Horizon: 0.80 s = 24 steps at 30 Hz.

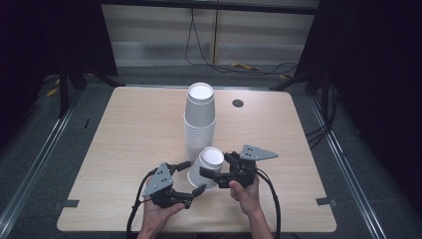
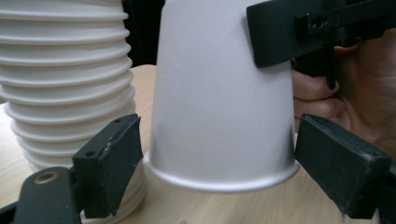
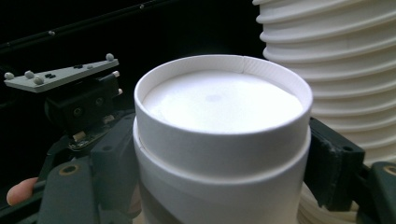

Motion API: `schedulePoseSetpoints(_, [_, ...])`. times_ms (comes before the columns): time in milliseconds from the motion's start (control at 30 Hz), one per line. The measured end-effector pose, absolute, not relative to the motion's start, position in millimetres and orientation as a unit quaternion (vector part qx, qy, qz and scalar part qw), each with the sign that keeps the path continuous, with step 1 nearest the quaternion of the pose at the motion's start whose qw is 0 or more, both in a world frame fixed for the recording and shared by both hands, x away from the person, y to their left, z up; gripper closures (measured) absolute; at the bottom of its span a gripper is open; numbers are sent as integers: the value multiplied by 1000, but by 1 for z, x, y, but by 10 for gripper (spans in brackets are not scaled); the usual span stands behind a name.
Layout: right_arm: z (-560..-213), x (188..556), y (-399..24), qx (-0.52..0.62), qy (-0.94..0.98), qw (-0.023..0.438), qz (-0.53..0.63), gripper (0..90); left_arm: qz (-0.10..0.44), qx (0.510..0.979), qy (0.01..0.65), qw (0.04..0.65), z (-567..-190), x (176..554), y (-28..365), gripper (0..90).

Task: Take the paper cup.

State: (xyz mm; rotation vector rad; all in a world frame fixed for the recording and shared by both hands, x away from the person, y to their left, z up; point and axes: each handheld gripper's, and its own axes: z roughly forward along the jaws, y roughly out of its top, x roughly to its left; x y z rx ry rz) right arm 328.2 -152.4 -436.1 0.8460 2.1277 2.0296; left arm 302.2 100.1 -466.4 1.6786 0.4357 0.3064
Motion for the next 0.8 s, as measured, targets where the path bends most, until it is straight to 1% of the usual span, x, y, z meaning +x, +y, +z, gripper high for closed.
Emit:
schedulePoseSetpoints(133, [-437,328,-149,271,696,37,664,235,129,743,192,628,-468,305,96,105])
schedulePoseSetpoints(200, [-437,328,-147,267,695,33,667,237,122,738,194,635,-470,307,95,88])
schedulePoseSetpoints(667, [-438,327,-141,253,696,20,672,238,110,732,196,643,-472,311,88,65])
schedulePoseSetpoints(800, [-438,327,-139,251,697,20,671,237,105,732,193,644,-472,311,89,87])
